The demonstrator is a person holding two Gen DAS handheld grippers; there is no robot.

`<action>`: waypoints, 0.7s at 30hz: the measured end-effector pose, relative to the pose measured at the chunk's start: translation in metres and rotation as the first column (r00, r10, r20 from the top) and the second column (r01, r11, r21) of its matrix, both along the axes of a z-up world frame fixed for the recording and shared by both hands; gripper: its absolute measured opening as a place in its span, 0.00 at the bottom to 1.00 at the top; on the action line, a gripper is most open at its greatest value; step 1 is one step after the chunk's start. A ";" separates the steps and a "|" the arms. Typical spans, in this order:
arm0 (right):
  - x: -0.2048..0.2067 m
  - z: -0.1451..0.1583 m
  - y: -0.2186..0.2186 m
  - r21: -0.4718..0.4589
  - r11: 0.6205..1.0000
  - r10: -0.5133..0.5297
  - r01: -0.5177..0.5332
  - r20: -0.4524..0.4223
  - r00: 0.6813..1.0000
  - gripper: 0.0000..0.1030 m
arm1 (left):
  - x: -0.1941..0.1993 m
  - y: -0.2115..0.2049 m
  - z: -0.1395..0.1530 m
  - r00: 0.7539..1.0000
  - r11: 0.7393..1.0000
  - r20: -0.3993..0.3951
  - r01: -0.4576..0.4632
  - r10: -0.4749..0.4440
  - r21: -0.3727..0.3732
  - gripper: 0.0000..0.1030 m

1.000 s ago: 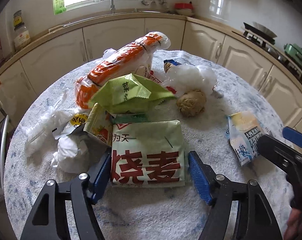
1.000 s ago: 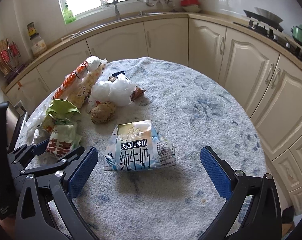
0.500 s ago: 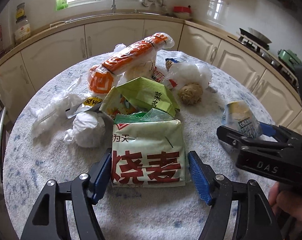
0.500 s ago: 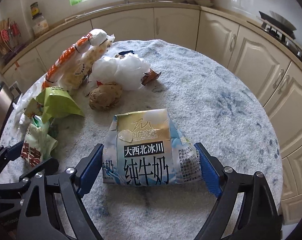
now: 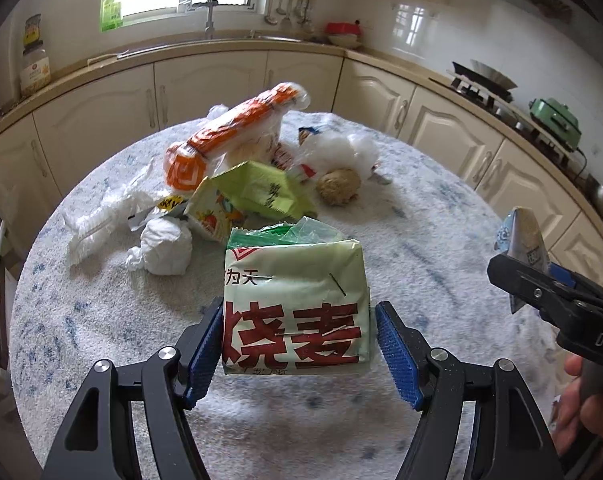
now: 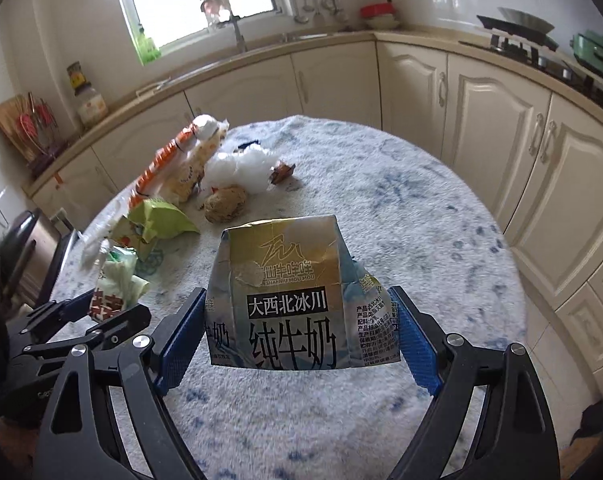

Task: Collect trash
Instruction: 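Carry both items to the blue bin and open both grippers over it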

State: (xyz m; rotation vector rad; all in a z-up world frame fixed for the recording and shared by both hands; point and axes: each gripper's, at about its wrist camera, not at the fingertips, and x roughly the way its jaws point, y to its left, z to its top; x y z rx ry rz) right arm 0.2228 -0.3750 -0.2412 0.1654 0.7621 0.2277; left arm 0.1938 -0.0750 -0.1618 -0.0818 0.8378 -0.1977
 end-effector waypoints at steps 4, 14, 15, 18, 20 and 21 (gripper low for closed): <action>-0.013 0.013 -0.014 0.030 0.999 -0.013 0.012 0.034 0.999 0.86 | -0.010 -0.008 0.016 0.999 1.000 0.036 0.024 -0.024 -0.004 0.65; -0.050 0.041 -0.070 0.074 0.991 -0.122 0.114 0.116 0.986 0.86 | -0.029 -0.057 0.058 0.981 0.990 0.134 0.142 -0.142 0.007 0.65; -0.054 0.043 -0.078 0.076 0.989 -0.139 0.131 0.123 0.983 0.86 | -0.032 -0.065 0.062 0.977 0.987 0.145 0.159 -0.158 0.009 0.65; -0.066 0.049 -0.103 0.086 0.981 -0.186 0.175 0.140 0.973 0.86 | -0.039 -0.087 0.071 0.963 0.978 0.170 0.208 -0.207 0.012 0.65; -0.073 0.052 -0.118 0.081 0.974 -0.220 0.210 0.148 0.964 0.86 | -0.042 -0.101 0.076 0.953 0.970 0.184 0.241 -0.240 0.018 0.65; -0.077 0.053 -0.127 0.082 0.970 -0.237 0.227 0.152 0.960 0.86 | -0.043 -0.109 0.078 0.948 0.966 0.190 0.257 -0.256 0.021 0.66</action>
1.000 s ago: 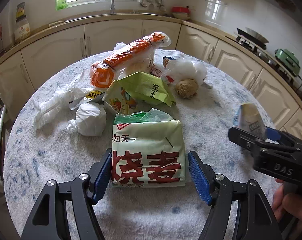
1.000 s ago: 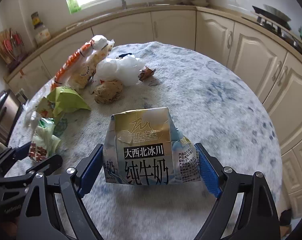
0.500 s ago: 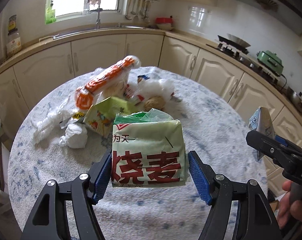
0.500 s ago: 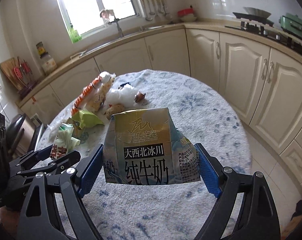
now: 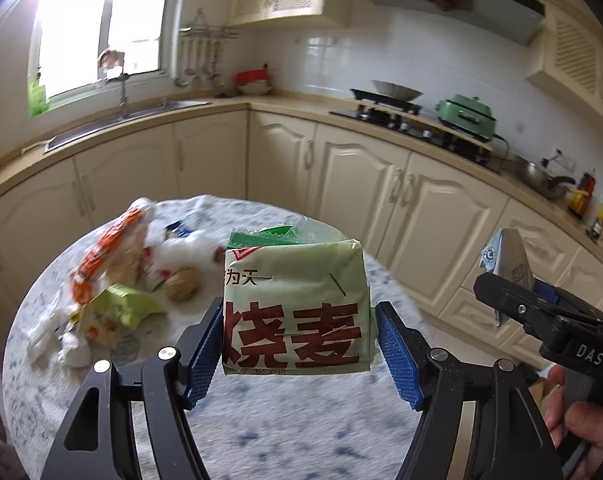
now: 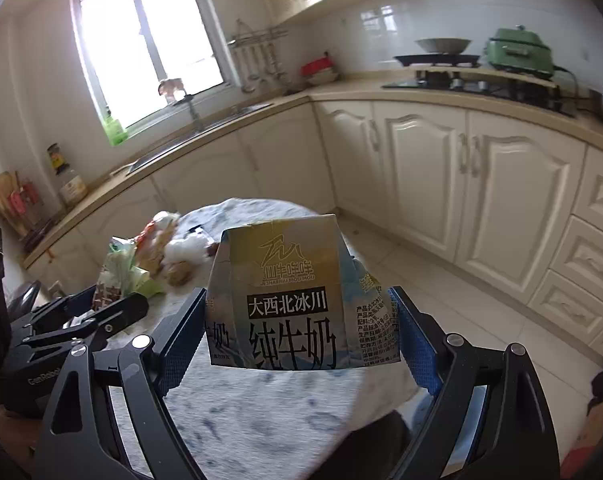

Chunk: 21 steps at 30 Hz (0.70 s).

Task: Collect trash
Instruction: 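Carry both items to the blue bin and open both grippers over it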

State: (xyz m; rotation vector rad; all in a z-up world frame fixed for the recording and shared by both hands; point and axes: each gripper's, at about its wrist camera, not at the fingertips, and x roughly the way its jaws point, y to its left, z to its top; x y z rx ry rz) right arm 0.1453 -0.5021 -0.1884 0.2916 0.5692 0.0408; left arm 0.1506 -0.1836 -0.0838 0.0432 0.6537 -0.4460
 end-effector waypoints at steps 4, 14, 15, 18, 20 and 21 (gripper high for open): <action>-0.016 0.001 -0.031 0.001 0.997 -0.071 0.071 0.005 0.997 0.86 | -0.006 -0.035 0.006 0.997 0.997 0.020 0.075 -0.075 -0.001 0.66; -0.046 -0.031 -0.111 0.039 0.971 -0.235 0.238 -0.064 0.970 0.86 | 0.007 -0.149 -0.028 0.955 0.956 -0.045 0.293 -0.292 0.022 0.66; -0.050 -0.037 -0.120 0.045 0.966 -0.251 0.255 -0.076 0.965 0.86 | 0.008 -0.160 -0.033 0.950 0.950 -0.055 0.310 -0.308 0.026 0.66; -0.055 -0.056 -0.144 0.066 0.953 -0.288 0.297 -0.115 0.951 0.86 | 0.020 -0.191 -0.050 0.933 0.936 -0.100 0.351 -0.346 0.034 0.66; -0.058 -0.071 -0.161 0.081 0.943 -0.308 0.321 -0.146 0.940 0.86 | 0.031 -0.213 -0.061 0.922 0.927 -0.133 0.373 -0.365 0.042 0.66; -0.059 -0.081 -0.169 0.095 0.937 -0.317 0.335 -0.165 0.934 0.86 | 0.036 -0.223 -0.067 0.915 0.922 -0.149 0.385 -0.374 0.048 0.66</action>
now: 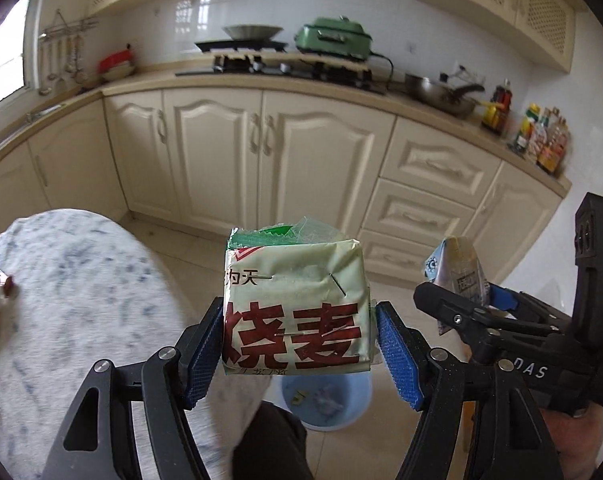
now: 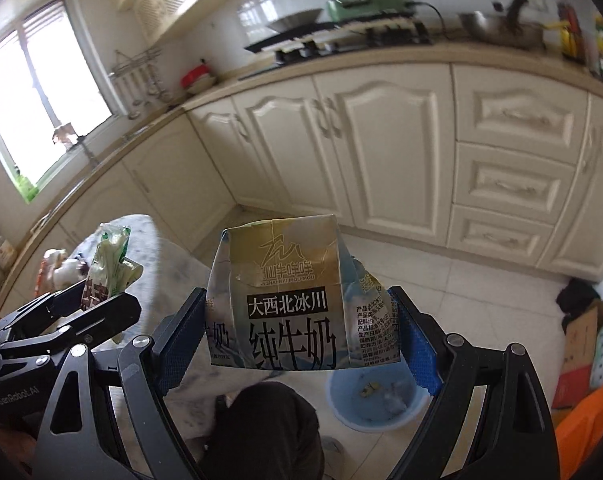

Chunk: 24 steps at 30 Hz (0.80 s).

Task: Collect trash
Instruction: 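Carry both items to the blue bin and open both grippers over it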

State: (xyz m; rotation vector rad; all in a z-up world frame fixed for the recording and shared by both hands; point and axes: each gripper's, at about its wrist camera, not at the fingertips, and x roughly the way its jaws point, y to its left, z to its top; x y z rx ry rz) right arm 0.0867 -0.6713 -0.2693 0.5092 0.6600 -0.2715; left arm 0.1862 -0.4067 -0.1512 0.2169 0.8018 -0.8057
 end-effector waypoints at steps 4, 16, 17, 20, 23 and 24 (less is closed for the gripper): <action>-0.001 -0.040 -0.031 0.071 0.997 -0.037 0.041 -0.060 0.997 0.86 | 0.029 -0.046 -0.023 0.998 0.998 -0.049 0.037 -0.034 0.057 0.66; -0.004 -0.116 -0.076 0.215 0.967 -0.099 0.134 -0.169 0.981 0.90 | 0.093 -0.161 -0.084 0.980 0.975 -0.179 0.121 -0.088 0.184 0.67; -0.004 -0.120 -0.079 0.220 0.966 -0.100 0.139 -0.179 0.979 0.92 | 0.095 -0.164 -0.089 0.979 0.974 -0.186 0.120 -0.083 0.194 0.68; -0.006 -0.129 -0.085 0.220 0.963 -0.109 0.154 -0.206 0.972 0.95 | 0.097 -0.176 -0.102 0.980 0.967 -0.189 0.113 -0.070 0.228 0.77; -0.012 -0.132 -0.088 0.225 0.958 -0.130 0.179 -0.214 0.968 0.98 | 0.099 -0.186 -0.105 0.984 0.963 -0.162 0.108 -0.068 0.248 0.92; -0.014 -0.131 -0.088 0.225 0.957 -0.138 0.186 -0.213 0.967 1.00 | 0.099 -0.189 -0.104 0.987 0.961 -0.144 0.103 -0.067 0.255 0.97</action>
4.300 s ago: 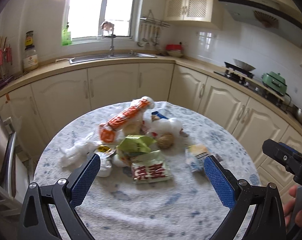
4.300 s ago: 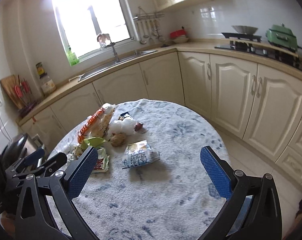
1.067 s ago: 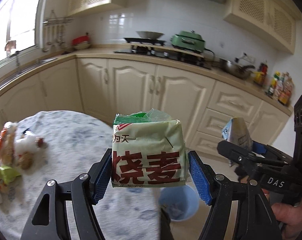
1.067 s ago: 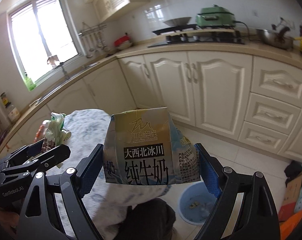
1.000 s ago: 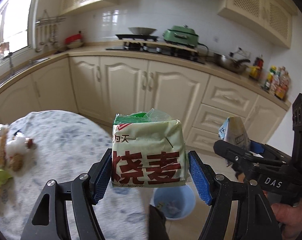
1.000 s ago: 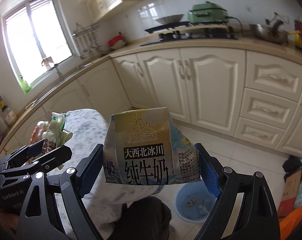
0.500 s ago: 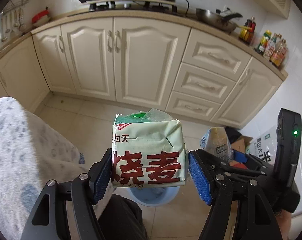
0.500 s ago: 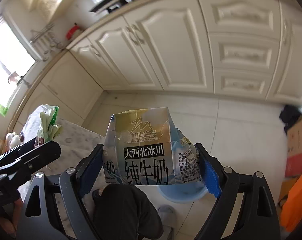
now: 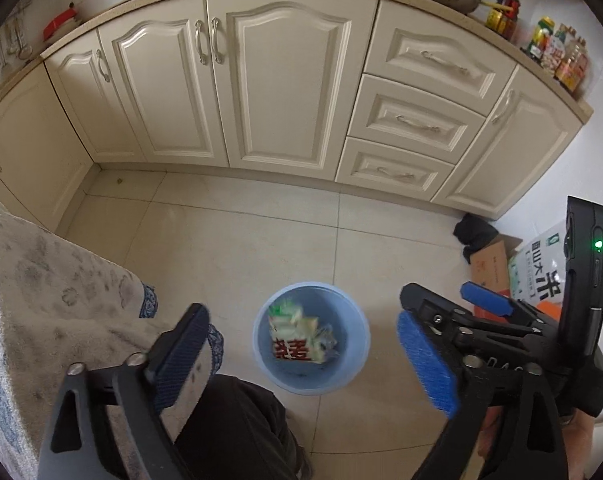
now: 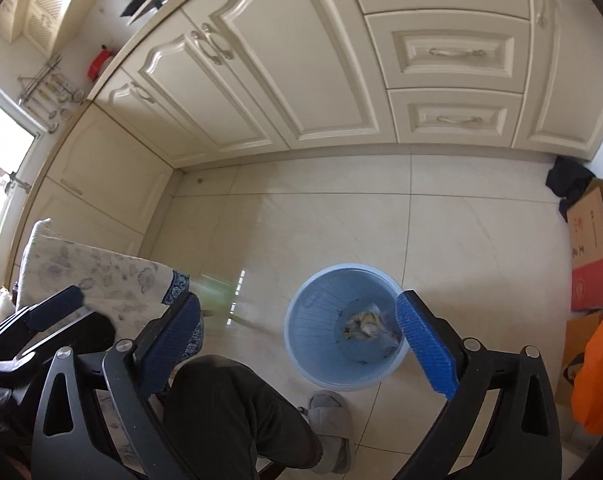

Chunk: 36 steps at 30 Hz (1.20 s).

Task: Collect trash
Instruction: 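Carry both items to the blue bin and open both grippers over it, then move both open tools back over the table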

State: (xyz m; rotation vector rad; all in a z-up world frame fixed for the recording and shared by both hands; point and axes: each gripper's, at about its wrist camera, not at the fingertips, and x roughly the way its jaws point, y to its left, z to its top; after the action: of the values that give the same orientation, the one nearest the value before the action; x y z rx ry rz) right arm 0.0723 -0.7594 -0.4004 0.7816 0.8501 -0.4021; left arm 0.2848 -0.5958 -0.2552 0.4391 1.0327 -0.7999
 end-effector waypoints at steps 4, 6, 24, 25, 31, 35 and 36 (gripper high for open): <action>-0.005 0.004 -0.002 -0.006 1.000 -0.028 0.028 0.000 1.000 1.00 | -0.001 -0.002 0.003 0.999 1.000 0.042 -0.005 0.005 0.001 0.98; -0.008 0.010 -0.001 -0.008 0.999 -0.036 0.037 0.009 0.999 1.00 | -0.004 0.002 0.007 0.999 1.000 0.052 -0.013 0.014 -0.010 0.98; 0.030 0.147 0.108 -0.170 0.978 0.161 -0.124 0.223 0.962 1.00 | -0.058 0.181 0.118 0.934 0.936 0.210 -0.228 0.288 -0.268 0.99; 0.034 0.154 0.119 -0.181 0.973 0.182 -0.142 0.233 0.955 1.00 | -0.066 0.202 0.125 0.924 0.928 0.222 -0.245 0.311 -0.279 0.99; 0.059 0.194 0.191 -0.249 0.936 0.316 -0.250 0.272 0.909 1.00 | -0.107 0.303 0.152 0.852 0.874 0.277 -0.345 0.445 -0.343 0.99; 0.072 0.215 0.240 -0.288 0.902 0.402 -0.322 0.291 0.868 1.00 | -0.137 0.355 0.167 0.797 0.829 0.294 -0.407 0.528 -0.384 0.99; 0.076 0.220 0.254 -0.299 0.891 0.426 -0.341 0.293 0.856 1.00 | -0.145 0.368 0.170 0.782 0.817 0.299 -0.423 0.548 -0.392 0.99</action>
State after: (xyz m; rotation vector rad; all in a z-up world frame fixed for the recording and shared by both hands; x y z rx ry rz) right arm 0.1479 -0.5052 -0.1802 0.4232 0.5855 0.0034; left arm 0.1401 -0.2282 -0.0852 0.0427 0.5767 -0.3559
